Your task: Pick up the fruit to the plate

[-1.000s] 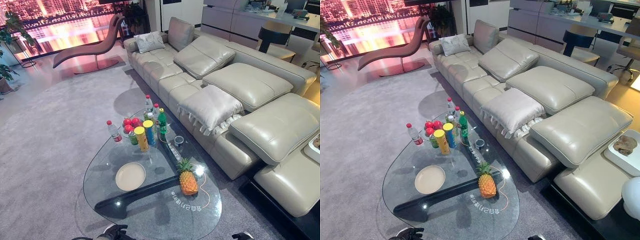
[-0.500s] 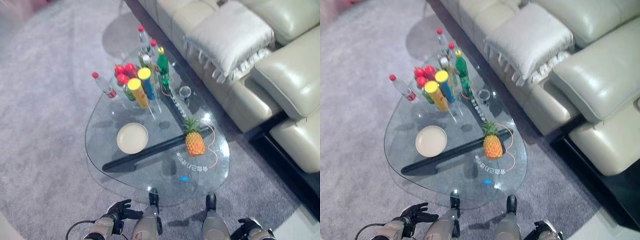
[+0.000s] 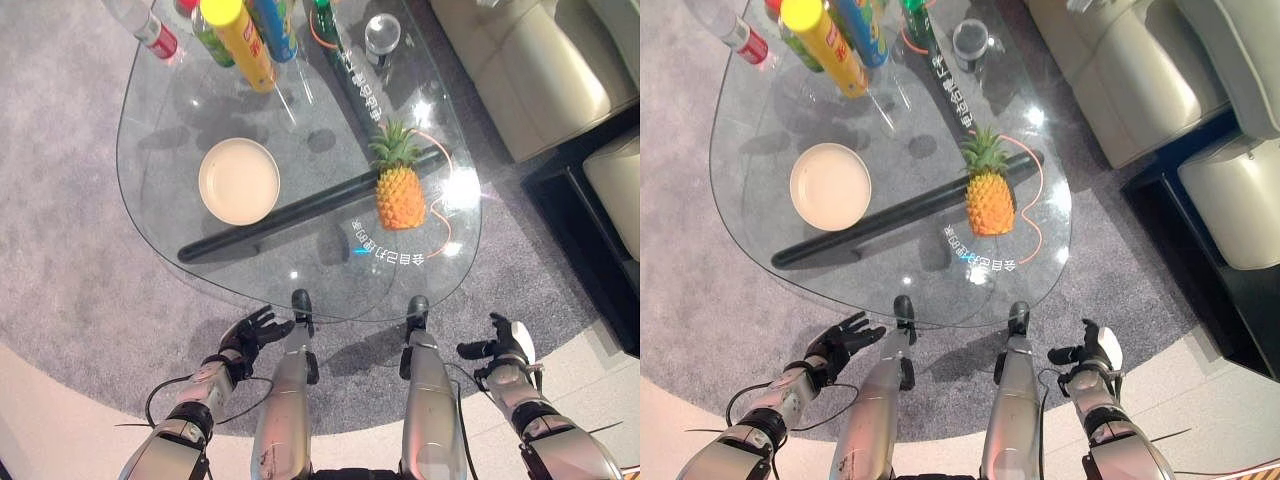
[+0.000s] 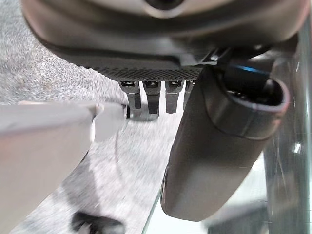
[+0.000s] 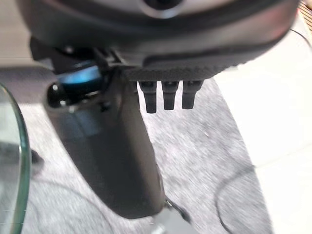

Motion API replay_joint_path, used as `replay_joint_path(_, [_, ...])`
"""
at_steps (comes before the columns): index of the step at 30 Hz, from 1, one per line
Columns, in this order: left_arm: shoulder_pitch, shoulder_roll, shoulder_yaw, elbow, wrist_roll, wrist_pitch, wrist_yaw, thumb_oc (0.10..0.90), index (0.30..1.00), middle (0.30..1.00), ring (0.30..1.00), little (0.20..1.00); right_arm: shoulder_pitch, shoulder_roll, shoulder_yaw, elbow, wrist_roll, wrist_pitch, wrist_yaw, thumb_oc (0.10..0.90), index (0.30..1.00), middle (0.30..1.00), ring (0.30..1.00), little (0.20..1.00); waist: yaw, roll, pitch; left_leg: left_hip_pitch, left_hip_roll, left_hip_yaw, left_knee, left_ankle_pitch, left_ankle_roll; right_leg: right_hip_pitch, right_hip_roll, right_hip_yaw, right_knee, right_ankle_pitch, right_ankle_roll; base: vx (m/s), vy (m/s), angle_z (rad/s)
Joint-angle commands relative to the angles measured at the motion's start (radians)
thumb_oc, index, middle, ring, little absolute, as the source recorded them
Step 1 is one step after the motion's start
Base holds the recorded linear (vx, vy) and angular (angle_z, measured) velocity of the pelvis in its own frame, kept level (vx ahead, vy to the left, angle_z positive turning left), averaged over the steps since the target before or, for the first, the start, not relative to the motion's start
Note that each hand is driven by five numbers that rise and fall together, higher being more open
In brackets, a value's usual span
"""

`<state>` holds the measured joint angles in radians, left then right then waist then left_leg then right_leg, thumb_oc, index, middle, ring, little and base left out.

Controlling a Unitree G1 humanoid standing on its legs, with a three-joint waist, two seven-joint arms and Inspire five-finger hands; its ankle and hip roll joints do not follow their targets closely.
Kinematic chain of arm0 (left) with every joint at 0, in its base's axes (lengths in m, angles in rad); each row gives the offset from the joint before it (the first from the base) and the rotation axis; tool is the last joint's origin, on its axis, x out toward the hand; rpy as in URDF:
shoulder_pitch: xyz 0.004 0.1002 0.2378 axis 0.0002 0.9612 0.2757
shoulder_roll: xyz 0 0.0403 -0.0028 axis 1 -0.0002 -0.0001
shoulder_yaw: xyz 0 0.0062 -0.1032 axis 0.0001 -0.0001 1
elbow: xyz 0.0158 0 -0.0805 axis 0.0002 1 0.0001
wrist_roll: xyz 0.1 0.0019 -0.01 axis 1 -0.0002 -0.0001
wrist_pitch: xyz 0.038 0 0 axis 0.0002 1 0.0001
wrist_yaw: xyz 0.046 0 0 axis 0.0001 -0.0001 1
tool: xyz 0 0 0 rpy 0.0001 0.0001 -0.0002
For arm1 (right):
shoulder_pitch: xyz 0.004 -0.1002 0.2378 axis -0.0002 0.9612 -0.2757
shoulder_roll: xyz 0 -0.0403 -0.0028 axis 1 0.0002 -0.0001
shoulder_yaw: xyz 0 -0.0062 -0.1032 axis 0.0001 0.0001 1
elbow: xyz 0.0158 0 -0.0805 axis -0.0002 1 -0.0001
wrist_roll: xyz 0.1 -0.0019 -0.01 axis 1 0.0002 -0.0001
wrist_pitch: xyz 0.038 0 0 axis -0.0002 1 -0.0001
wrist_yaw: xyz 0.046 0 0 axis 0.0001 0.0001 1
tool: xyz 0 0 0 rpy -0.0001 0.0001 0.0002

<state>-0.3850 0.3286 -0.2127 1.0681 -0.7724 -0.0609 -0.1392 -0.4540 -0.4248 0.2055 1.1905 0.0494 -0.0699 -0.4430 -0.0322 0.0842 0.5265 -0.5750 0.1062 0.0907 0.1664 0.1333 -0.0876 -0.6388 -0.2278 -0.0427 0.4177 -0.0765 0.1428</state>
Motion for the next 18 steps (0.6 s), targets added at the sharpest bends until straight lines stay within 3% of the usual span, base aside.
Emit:
replay_joint_path(1, [0.036,0.039,0.067,-0.006,-0.075,-0.071,0.067,0.8,0.9,0.9,0.9,0.9,0.061,-0.039,-0.034,-0.064,0.033,-0.035,-0.124,0.8,0.9,0.9,0.9,0.9,-0.004,-0.03,-0.006,-0.14,-0.021,-0.05,0.24,-0.148,0.006,-0.092,0.03,-0.026,0.007,0.065,-0.03,-0.07,-0.021,0.1])
replay_joint_path(7, [0.016,0.038,0.088,-0.018,-0.142,-0.111,0.095,0.8,0.9,0.9,0.9,0.9,0.024,-0.055,-0.04,-0.082,0.025,-0.06,-0.168,0.8,0.9,0.9,0.9,0.9,-0.001,-0.022,-0.006,-0.238,-0.017,-0.075,0.319,-0.164,0.018,-0.201,0.045,0.0,0.103,0.04,-0.037,-0.07,-0.005,0.05])
replay_joint_path(18, [-0.016,0.06,0.099,-0.014,-0.123,-0.154,0.177,0.8,0.9,0.9,0.9,0.9,-0.023,-0.08,-0.018,-0.087,0.038,-0.104,-0.188,0.8,0.9,0.9,0.9,0.9,0.014,-0.021,-0.006,-0.307,-0.014,-0.085,0.335,-0.158,0.012,-0.262,0.045,-0.02,0.123,0.035,-0.041,-0.03,-0.015,0.0])
